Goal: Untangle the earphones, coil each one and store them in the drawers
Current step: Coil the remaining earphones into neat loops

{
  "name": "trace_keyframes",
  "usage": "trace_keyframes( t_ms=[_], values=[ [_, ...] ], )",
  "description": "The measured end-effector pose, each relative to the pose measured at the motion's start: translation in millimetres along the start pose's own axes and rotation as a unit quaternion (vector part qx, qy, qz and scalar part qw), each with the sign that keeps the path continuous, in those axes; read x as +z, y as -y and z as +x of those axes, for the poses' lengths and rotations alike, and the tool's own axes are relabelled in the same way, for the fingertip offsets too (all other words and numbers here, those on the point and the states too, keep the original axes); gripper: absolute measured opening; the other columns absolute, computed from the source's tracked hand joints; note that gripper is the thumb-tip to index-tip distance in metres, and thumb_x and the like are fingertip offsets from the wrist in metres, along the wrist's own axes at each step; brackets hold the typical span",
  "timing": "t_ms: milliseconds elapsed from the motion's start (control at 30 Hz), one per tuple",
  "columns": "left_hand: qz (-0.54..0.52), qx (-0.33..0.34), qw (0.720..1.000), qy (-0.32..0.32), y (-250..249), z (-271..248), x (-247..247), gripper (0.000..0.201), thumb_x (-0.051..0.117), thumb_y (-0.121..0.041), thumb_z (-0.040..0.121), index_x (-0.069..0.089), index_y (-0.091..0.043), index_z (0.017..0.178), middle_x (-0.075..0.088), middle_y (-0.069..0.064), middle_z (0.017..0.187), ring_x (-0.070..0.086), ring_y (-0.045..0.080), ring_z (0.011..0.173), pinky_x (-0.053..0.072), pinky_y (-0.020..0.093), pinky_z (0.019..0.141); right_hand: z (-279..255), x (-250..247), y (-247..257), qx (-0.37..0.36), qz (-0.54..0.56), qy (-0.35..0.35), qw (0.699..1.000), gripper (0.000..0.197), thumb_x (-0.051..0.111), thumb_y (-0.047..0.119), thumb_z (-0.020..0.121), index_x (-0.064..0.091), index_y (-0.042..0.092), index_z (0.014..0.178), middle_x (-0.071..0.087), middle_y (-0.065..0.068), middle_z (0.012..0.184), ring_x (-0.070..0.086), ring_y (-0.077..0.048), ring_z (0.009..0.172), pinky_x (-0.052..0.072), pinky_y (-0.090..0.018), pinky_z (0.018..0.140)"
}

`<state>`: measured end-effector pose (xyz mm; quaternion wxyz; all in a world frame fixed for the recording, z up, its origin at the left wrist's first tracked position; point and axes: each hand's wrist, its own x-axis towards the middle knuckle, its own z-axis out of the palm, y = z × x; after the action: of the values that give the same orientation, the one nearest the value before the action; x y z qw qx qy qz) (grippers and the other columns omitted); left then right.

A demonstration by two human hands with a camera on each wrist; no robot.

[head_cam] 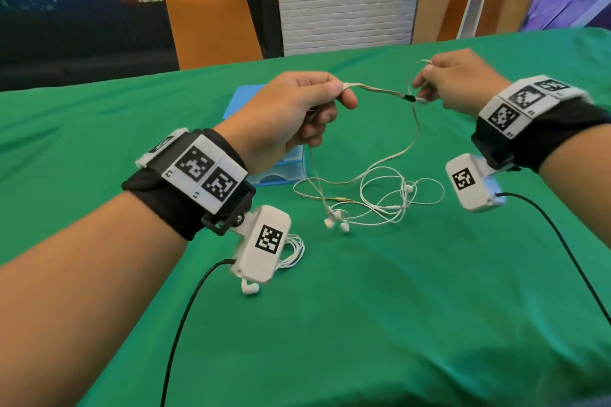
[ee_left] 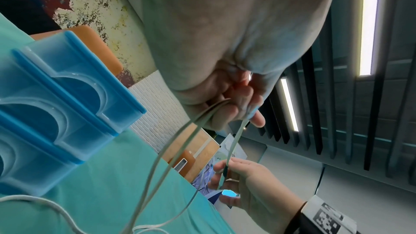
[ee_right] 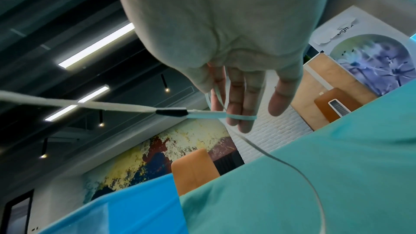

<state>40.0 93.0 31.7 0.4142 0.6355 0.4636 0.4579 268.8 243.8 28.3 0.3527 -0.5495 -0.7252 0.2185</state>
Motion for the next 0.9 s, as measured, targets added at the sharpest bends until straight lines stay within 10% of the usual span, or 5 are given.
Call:
trace_keyframes(
  t_ms=[200,367,500,600,900],
  values=[
    [-0.033,0.028,0.999,0.002,-1,-2,-2,0.025,0.043,-0.015,0.107,0.065,-0.011,0.119,0.043,0.001,0.067,0.031,0.012,0.053,0.025,0.021,0.052,-31,25,7,0.024,-0.127,0.159,0.979,0.036,0.052,0.029,0.101,0.073,0.006,0.082,0.074,-0.011,0.068,0.072,-0.024,0.066,0.045,-0.024,0.056],
    [0.030,0.045,0.998,-0.025,-5,0,-4,0.026,0.045,-0.016,0.107,0.068,-0.004,0.111,0.043,-0.002,0.060,0.026,0.011,0.050,0.021,0.019,0.046,-45,13,41,-0.109,-0.026,0.001,0.994,0.044,0.057,0.044,0.095,0.075,0.011,0.074,0.065,-0.009,0.058,0.057,-0.013,0.045,0.049,-0.028,0.061],
    [0.026,0.075,0.996,-0.028,-6,2,-3,0.024,0.048,-0.014,0.105,0.065,0.002,0.110,0.043,0.006,0.066,0.028,0.013,0.054,0.021,0.023,0.049,-59,12,71,-0.151,0.263,0.229,0.925,0.027,0.053,0.027,0.097,0.069,0.008,0.106,0.068,-0.009,0.093,0.066,-0.018,0.085,0.050,-0.038,0.082],
    [0.010,0.097,0.994,-0.051,-5,2,-3,0.018,0.049,-0.011,0.104,0.060,0.002,0.108,0.045,0.004,0.064,0.031,0.014,0.057,0.025,0.023,0.051,-62,15,77,-0.169,0.253,0.309,0.901,0.015,0.062,0.024,0.092,0.065,0.011,0.098,0.047,-0.007,0.068,0.048,-0.016,0.059,0.048,-0.031,0.061],
    [0.051,0.019,0.998,0.008,4,-6,-3,0.027,0.043,-0.019,0.107,0.059,-0.013,0.086,0.044,0.000,0.062,0.039,0.013,0.053,0.041,0.021,0.057,-49,-11,73,-0.270,0.160,0.035,0.949,0.024,0.063,0.028,0.097,0.069,0.006,0.091,0.051,0.003,0.063,0.040,-0.015,0.053,0.036,-0.025,0.049]
  ],
)
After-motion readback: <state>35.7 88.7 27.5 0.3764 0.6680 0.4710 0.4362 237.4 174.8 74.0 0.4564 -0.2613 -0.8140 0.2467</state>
